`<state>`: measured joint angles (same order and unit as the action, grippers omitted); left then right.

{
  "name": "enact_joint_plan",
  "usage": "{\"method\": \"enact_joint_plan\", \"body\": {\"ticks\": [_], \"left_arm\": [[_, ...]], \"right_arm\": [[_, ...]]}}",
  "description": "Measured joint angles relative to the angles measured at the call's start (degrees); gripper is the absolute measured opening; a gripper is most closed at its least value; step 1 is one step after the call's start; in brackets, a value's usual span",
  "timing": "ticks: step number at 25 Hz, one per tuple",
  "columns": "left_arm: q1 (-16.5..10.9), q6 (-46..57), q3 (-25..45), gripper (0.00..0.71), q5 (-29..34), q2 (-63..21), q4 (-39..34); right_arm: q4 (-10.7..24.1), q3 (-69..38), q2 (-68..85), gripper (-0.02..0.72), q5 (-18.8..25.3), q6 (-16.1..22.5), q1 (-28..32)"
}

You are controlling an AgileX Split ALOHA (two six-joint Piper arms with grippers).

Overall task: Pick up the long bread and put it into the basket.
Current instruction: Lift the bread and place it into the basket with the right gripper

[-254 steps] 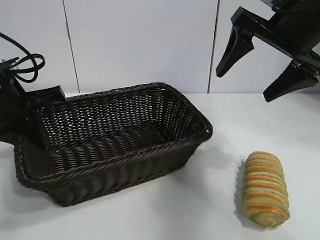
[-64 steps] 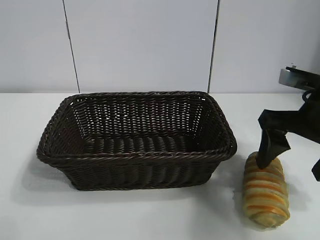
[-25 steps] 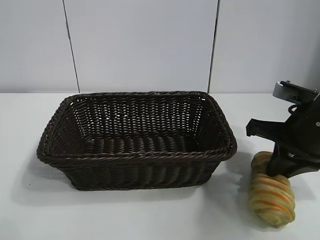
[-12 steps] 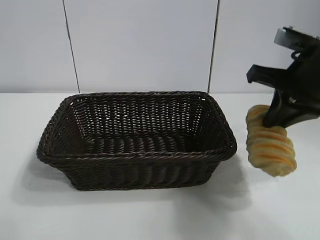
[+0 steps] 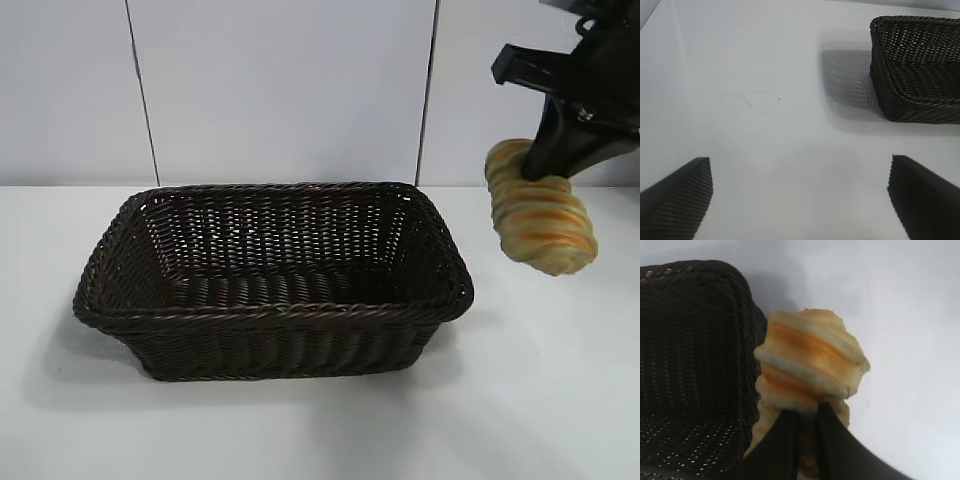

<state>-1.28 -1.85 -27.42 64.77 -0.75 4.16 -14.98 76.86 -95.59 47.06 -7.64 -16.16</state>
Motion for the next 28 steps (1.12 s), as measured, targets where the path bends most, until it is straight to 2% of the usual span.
{"method": "enact_joint_plan", "body": {"ticks": [6, 8, 10, 15, 18, 21, 28], "left_arm": [[0.0, 0.0, 0.0, 0.685, 0.0, 0.0, 0.0], [0.0, 0.0, 0.0, 0.685, 0.0, 0.0, 0.0], [0.0, 0.0, 0.0, 0.685, 0.0, 0.0, 0.0], [0.0, 0.0, 0.0, 0.685, 0.0, 0.0, 0.0], [0.0, 0.0, 0.0, 0.685, 0.0, 0.0, 0.0], [0.0, 0.0, 0.0, 0.685, 0.0, 0.0, 0.0], [0.0, 0.0, 0.0, 0.685, 0.0, 0.0, 0.0]], "right_arm": [[1.0, 9.7, -8.6, 0.063, 2.3, -3.1, -7.5], [2.2, 12.7, -11.6, 0.063, 2.7, -6.6, -9.7], [3.4, 15.3, -14.2, 0.063, 2.8, -12.8, -11.4], [4.1, 19.1, -19.2, 0.063, 2.7, -35.4, -14.4], [3.8, 19.6, -21.3, 0.063, 1.6, -43.3, -14.8], [2.9, 19.7, -23.6, 0.063, 0.3, -45.2, -14.8], [1.5, 19.8, -29.0, 0.063, -3.2, -46.0, -15.0]]}}
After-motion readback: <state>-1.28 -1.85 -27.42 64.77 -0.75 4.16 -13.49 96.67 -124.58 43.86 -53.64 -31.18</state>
